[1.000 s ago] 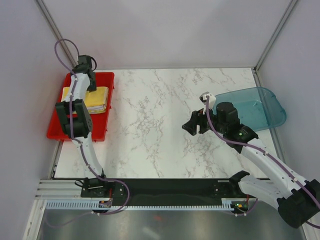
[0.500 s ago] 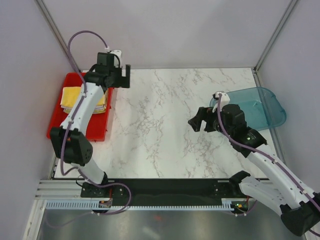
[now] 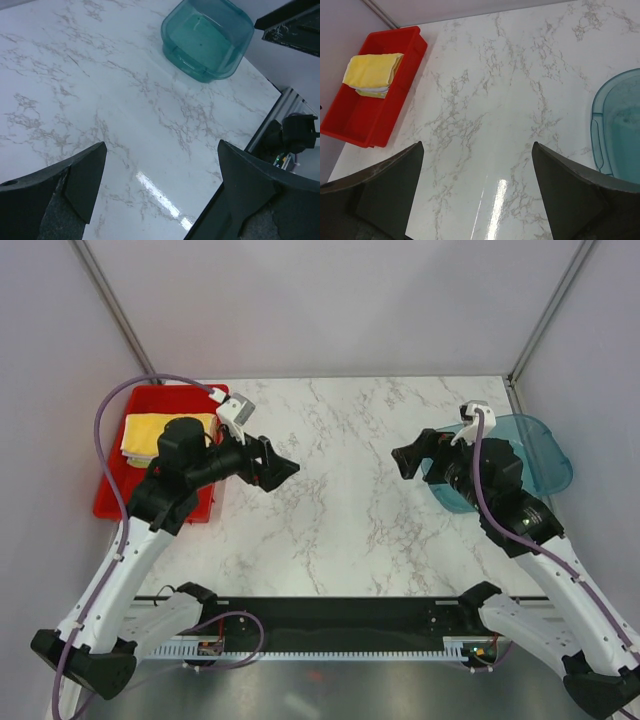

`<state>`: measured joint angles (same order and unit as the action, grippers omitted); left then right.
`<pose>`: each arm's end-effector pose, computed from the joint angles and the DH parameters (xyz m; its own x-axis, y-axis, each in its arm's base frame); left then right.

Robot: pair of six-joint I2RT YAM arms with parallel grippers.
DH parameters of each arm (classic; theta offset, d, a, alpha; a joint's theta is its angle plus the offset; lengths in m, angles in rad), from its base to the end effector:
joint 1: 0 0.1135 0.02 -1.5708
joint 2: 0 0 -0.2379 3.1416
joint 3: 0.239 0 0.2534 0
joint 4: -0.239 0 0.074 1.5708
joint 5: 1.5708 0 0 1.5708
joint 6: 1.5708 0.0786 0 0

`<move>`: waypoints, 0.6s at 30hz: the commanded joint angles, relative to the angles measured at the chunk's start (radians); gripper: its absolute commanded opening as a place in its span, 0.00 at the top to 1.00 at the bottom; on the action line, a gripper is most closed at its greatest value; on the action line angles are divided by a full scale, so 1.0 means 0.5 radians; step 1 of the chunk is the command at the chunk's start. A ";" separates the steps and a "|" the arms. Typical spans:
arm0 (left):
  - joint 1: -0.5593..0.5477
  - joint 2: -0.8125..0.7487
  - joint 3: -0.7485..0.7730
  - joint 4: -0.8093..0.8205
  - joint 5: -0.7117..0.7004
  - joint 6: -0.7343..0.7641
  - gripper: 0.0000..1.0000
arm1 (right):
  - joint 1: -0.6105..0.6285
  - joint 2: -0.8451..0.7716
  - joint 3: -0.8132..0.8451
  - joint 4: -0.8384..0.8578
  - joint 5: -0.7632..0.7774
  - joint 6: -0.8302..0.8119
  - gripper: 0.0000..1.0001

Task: Fold and stack the towels
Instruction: Neatly place the folded towel into the bin

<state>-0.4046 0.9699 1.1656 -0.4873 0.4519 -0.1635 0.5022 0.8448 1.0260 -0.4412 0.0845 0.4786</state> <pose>0.2199 -0.1315 0.3748 -0.3810 0.0039 -0.9246 0.6858 0.6719 -0.2798 0.2141 0.1100 0.3556 -0.3880 0.3105 -0.8678 -0.2585 0.8671 0.4258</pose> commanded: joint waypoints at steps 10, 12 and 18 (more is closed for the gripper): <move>0.008 -0.335 -0.359 0.548 0.106 -0.330 0.00 | 0.005 -0.300 -0.070 0.094 0.129 -0.178 0.02; 0.008 -0.323 -0.337 0.527 0.118 -0.333 0.00 | 0.002 -0.312 -0.079 0.097 0.129 -0.184 0.02; 0.008 -0.366 -0.319 0.481 0.103 -0.351 0.00 | 0.005 -0.358 -0.091 0.094 0.141 -0.187 0.02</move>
<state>-0.4046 0.8062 0.9710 -0.2749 0.5220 -0.3031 0.5022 0.6849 0.9871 -0.4164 0.1352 0.3992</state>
